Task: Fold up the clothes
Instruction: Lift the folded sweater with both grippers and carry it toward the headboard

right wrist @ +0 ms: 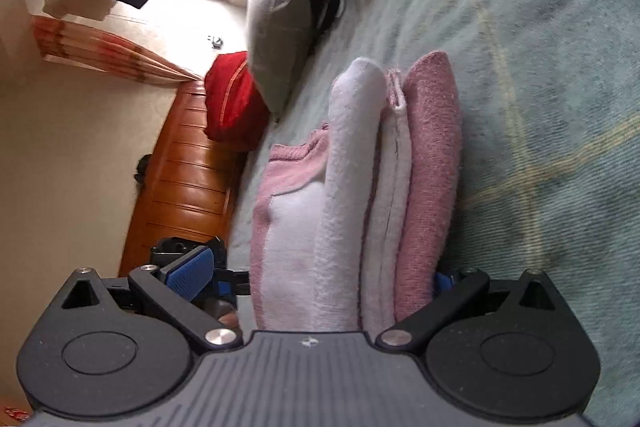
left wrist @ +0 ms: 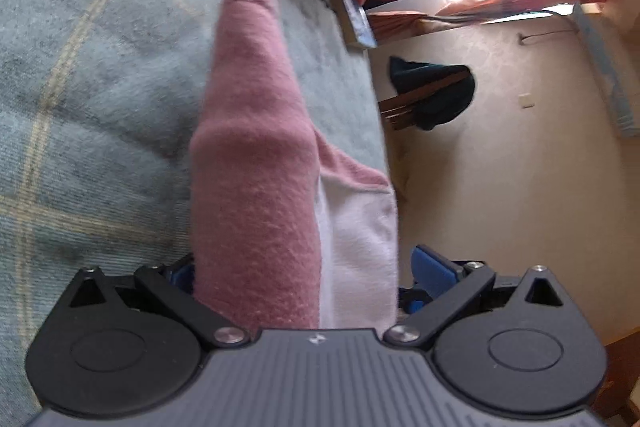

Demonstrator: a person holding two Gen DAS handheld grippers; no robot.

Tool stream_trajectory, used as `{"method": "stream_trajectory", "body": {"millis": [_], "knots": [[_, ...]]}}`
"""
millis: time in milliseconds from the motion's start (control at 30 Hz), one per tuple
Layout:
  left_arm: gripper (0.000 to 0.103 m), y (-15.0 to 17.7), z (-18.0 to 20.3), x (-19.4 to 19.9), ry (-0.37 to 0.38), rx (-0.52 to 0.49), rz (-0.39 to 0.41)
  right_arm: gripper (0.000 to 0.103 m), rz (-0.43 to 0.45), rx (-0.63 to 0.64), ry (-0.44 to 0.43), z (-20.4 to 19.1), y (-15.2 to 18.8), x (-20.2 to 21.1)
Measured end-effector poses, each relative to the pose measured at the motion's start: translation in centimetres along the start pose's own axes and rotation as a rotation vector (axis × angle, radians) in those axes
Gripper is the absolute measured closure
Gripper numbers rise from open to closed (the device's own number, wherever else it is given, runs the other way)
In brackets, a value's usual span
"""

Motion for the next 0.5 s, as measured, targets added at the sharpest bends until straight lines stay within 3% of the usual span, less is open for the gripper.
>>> {"method": "stream_trajectory", "body": {"millis": [233,500], "knots": [[0.003,0.9,-1.1,-0.6,-0.066,-0.023,-0.026,0.000,-0.023,0.011,0.071,0.3,0.5,-0.6],[0.002,0.9,-0.7,-1.6,-0.085,-0.032,-0.030,0.000,-0.046,0.019,0.061,0.8,1.1,-1.2]]}}
Point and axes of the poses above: each gripper's, at about its wrist camera, not at the fingertips, and x roughly against the way its jaws point, z to its right, y to its underside, the point moved 1 cm from there along -x, roughly the way its jaws point, and after that the axes turned 8 degrees about -y, right-handed, at the moved point
